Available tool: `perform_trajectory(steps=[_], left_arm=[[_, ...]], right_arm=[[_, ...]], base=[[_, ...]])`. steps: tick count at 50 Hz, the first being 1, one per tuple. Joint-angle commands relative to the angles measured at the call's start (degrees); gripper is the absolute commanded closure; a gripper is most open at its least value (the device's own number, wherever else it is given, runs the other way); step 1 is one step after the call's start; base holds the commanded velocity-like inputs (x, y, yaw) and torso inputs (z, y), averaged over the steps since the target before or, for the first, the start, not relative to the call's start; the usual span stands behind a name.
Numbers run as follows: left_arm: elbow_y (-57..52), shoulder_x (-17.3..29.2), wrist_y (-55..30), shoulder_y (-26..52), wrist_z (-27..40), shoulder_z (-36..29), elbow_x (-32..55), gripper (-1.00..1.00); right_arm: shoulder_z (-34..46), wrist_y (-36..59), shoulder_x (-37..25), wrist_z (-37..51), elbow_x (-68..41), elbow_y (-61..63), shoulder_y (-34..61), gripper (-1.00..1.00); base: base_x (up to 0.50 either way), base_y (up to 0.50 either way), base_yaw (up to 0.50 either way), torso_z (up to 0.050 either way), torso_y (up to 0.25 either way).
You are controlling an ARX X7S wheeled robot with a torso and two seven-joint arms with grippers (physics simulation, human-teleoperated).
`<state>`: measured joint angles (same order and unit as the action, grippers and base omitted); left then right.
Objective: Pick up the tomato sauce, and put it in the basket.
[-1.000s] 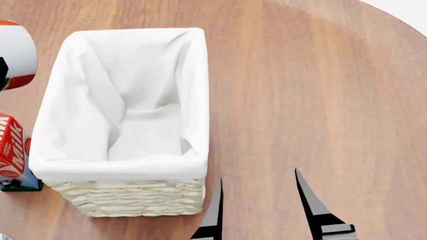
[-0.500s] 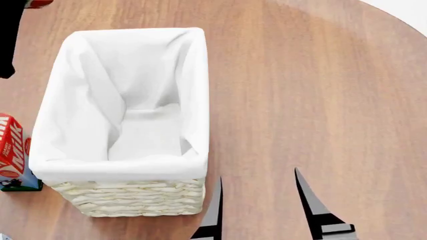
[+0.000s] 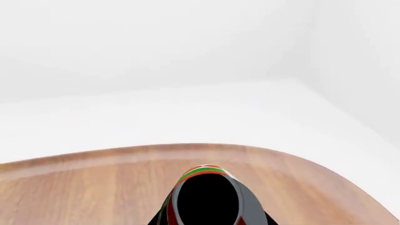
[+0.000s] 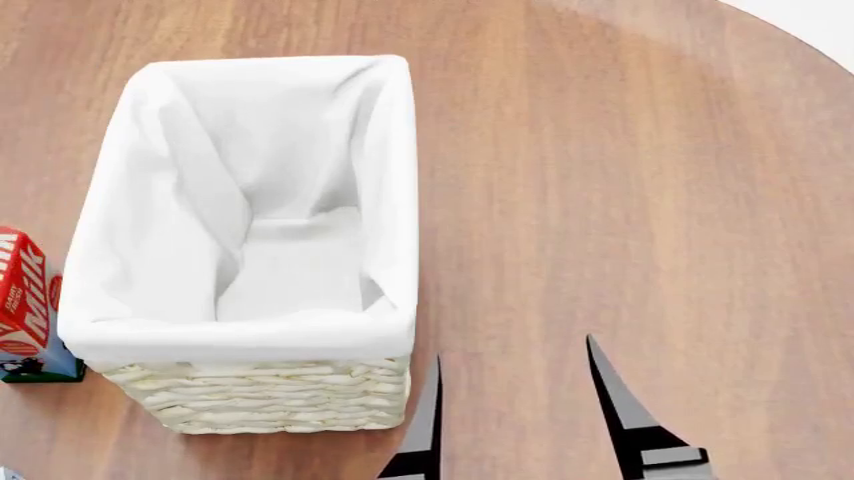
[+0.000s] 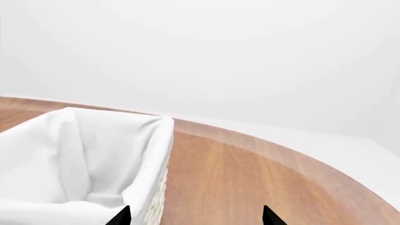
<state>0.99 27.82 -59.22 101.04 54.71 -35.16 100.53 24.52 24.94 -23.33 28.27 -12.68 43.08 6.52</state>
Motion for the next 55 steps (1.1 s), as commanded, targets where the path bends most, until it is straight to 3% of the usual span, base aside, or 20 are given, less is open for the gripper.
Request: perform_trajectory(steps=[1, 29, 37, 44, 55], left_arm=[[12.2, -5.3, 0.8, 3.6, -5.7, -4.9, -8.3, 1.0], [37.0, -15.1, 5.4, 4.5, -19.0, -14.3, -21.3, 1.0], [41.8, -17.3, 4.4, 5.0, -19.0, -14.7, -21.1, 1.0], [46.8, -19.1, 2.1, 5.6, -15.6, -11.1, -16.0, 1.0], [54.8, -22.3, -3.5, 8.4, -13.4, -13.7, -16.4, 1.0]], right_arm=[[0.1, -0.1, 0.0, 0.0, -0.3, 0.2, 0.2, -1.0], [-0.8, -1.0, -0.5, 0.0, -1.5, 0.3, 0.4, -1.0], [-0.4, -1.8, -0.2, -0.2, -1.6, -0.7, 0.5, -1.0], [-0.5, -1.8, -0.5, 0.0, -1.7, -0.2, 0.2, -1.0], [-0.7, -1.4, -0.9, 0.5, -1.8, 0.9, 0.0, -1.0]], base=[[0.0, 0.0, 0.0, 0.0, 0.0], [0.0, 0.0, 0.0, 0.0, 0.0], [0.0, 0.0, 0.0, 0.0, 0.0], [0.0, 0.0, 0.0, 0.0, 0.001], [0.0, 0.0, 0.0, 0.0, 0.0]])
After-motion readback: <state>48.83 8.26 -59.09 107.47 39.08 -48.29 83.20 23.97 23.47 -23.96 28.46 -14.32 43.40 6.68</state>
